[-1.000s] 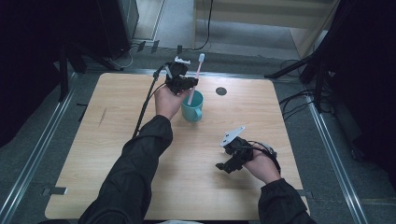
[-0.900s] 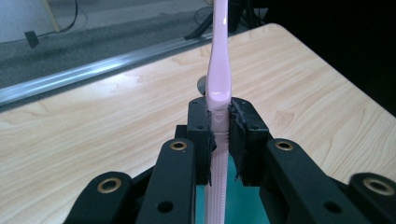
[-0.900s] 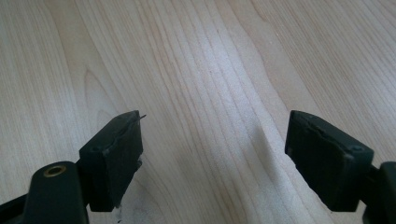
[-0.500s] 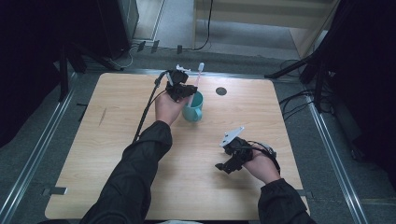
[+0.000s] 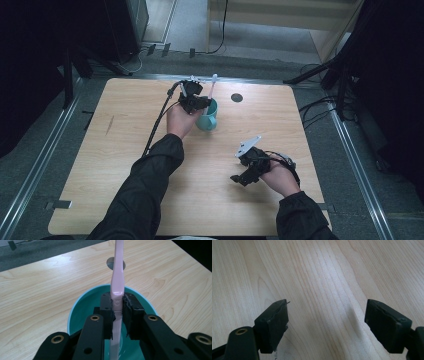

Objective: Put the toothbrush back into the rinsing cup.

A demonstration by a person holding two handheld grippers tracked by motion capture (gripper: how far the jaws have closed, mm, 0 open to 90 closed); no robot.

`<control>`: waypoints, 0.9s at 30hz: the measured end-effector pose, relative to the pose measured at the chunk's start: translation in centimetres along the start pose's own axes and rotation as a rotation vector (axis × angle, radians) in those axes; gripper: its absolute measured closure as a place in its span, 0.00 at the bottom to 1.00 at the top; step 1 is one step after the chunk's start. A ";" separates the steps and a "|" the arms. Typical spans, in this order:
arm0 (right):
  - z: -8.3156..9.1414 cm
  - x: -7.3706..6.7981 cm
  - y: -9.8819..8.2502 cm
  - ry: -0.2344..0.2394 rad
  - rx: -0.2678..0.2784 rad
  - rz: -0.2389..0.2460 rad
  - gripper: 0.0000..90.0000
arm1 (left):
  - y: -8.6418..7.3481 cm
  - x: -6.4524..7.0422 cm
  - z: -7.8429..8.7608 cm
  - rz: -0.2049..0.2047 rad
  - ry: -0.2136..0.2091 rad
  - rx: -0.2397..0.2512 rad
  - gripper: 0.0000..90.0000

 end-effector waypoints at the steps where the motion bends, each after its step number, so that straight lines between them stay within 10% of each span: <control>1: 0.0 0.0 0.0 0.000 0.000 0.000 0.21 | 0.0 0.0 0.0 0.000 0.000 -0.003 0.87; 27: 0.0 0.0 0.0 0.003 -0.002 -0.003 0.21 | -0.3 0.1 0.1 0.025 -0.022 -0.054 0.83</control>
Point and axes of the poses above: each handheld gripper's, and its own axes: z roughly backward along the jaws, y roughly out of its top, x roughly to its right, the point moved 7 cm from there along -z, roughly forward along the jaws, and after that the axes turned 15 degrees about -y, right-handed, at the moved point
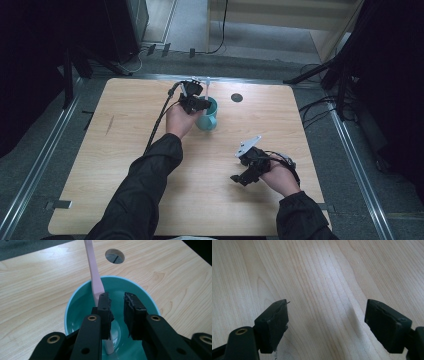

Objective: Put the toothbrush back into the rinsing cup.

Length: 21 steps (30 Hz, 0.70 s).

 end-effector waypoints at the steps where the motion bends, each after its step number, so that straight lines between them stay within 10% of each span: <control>1: 0.0 0.0 0.0 0.000 -0.001 -0.001 0.21 | 0.1 0.1 0.2 0.002 -0.003 -0.002 0.83; 21: -0.2 -0.1 -0.2 -0.003 -0.014 0.011 0.21 | -1.8 2.0 6.4 -0.031 -0.063 -0.047 0.64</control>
Point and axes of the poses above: each handheld gripper's, and its own axes: z roughly backward along the jaws, y roughly out of its top, x roughly to its right, the point moved 7 cm from there along -z, roughly forward along the jaws, and after that the axes turned 15 degrees about -y, right-handed, at the moved point
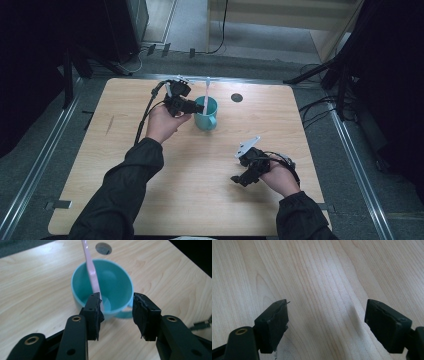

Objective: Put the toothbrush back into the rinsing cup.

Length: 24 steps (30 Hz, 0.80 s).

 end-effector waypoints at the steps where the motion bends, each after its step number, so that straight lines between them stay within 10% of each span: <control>1: 0.0 0.0 0.0 -0.001 -0.001 0.001 0.21 | -0.5 -0.1 0.5 -0.004 0.009 -0.004 0.64; 17: -0.1 -0.1 -0.1 -0.007 -0.013 0.009 0.21 | -5.8 -0.1 4.7 0.017 -0.017 0.022 0.53; 24: -0.1 -0.2 -0.1 -0.010 -0.014 0.009 0.21 | -8.0 0.0 4.6 -0.007 -0.005 -0.043 0.51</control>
Point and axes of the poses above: each handheld gripper's, and its own axes: z roughly backward along the jaws, y roughly out of its top, x roughly to its right, the point moved 7 cm from there along -z, roughly forward along the jaws, and after that the axes turned 15 degrees about -y, right-handed, at the moved point
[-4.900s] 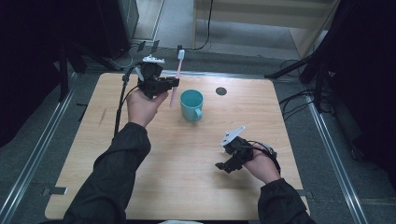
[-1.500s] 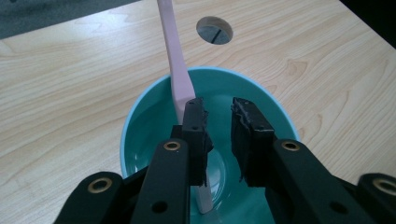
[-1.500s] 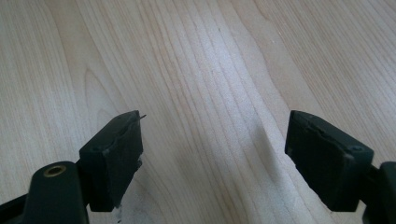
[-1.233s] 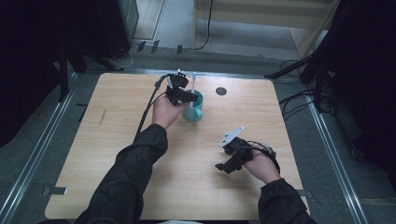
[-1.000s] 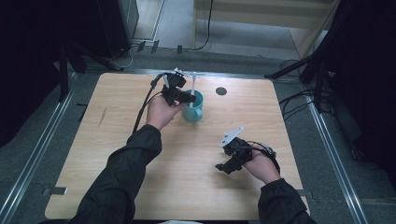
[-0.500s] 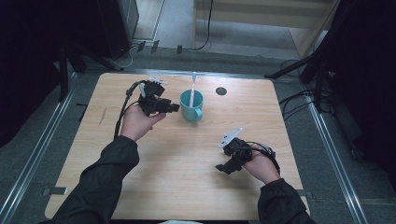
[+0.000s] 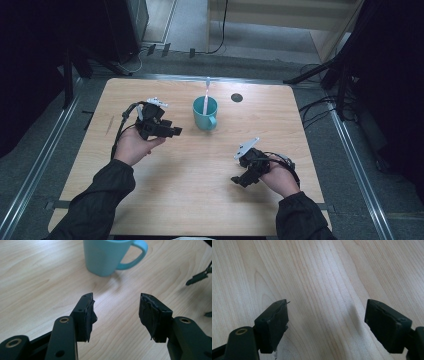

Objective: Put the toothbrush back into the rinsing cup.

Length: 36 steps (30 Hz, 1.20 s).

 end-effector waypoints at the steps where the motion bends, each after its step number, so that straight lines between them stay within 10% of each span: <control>1: 0.0 0.0 0.0 -0.001 0.003 -0.002 0.21 | -0.3 0.0 0.0 0.000 -0.001 -0.003 0.51; 36: 0.1 -0.4 -0.2 -0.007 0.007 0.022 0.21 | -8.9 -0.6 1.5 0.063 0.020 -0.081 0.47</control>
Point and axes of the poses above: each handheld gripper's, and its own axes: z roughly backward along the jaws, y roughly out of its top, x roughly to its right, the point moved 7 cm from there along -z, roughly forward along the jaws, and after that the axes turned 15 degrees about -y, right-handed, at the moved point
